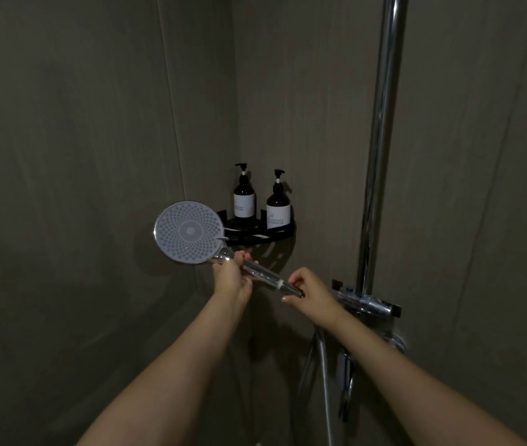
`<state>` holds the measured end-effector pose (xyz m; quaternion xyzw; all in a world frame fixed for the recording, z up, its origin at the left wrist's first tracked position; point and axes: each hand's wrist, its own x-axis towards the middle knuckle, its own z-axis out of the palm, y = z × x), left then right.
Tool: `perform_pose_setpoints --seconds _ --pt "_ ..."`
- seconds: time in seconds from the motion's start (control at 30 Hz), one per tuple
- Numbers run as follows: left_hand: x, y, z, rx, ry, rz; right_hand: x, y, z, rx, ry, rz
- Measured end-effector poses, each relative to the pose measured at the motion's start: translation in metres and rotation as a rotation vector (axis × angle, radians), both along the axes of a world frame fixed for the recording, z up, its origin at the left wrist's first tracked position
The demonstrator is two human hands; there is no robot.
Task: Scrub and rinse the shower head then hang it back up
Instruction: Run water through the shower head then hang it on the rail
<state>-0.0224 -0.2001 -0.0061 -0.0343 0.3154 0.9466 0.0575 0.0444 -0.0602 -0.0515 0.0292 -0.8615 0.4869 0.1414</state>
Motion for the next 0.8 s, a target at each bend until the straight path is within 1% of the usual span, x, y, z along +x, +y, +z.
perform_pose_setpoints --seconds 0.07,0.17,0.2,0.27,0.33,0.4,0.5,0.63,0.7,0.8 --pt "-0.0001 -0.0001 0.0007 -0.01 0.006 0.001 -0.0026 -0.0006 -0.0008 0.039 0.036 -0.028" --pt "-0.0008 -0.0015 -0.0007 -0.029 0.011 -0.009 -0.0072 -0.0008 -0.0018 0.197 0.041 -0.06" --pt "-0.001 -0.0021 -0.0014 -0.038 0.009 -0.014 -0.0083 -0.0013 -0.0027 0.213 0.027 -0.059" --pt "-0.0025 -0.0031 -0.004 -0.039 -0.008 -0.021 -0.0078 -0.0036 -0.0029 0.172 -0.001 -0.048" --pt "-0.0021 -0.0045 -0.0049 -0.028 -0.018 -0.016 -0.0075 -0.0036 -0.0038 0.083 0.006 -0.023" --pt "-0.0007 -0.0062 -0.0038 -0.02 -0.021 -0.012 -0.0048 -0.0034 -0.0034 0.037 0.002 0.0" --pt "0.0009 -0.0077 -0.0015 -0.001 -0.03 -0.013 -0.0041 -0.0028 -0.0036 0.118 0.017 -0.041" --pt "0.0006 -0.0085 -0.003 -0.053 -0.018 -0.016 -0.0055 -0.006 -0.0017 0.186 -0.012 -0.038" --pt "-0.0007 -0.0086 -0.005 -0.071 -0.022 -0.01 -0.0046 -0.0067 -0.0008 0.169 -0.04 -0.02" --pt "-0.0022 -0.0073 -0.0076 -0.033 -0.032 -0.004 -0.0008 -0.006 -0.001 0.057 -0.041 0.02"
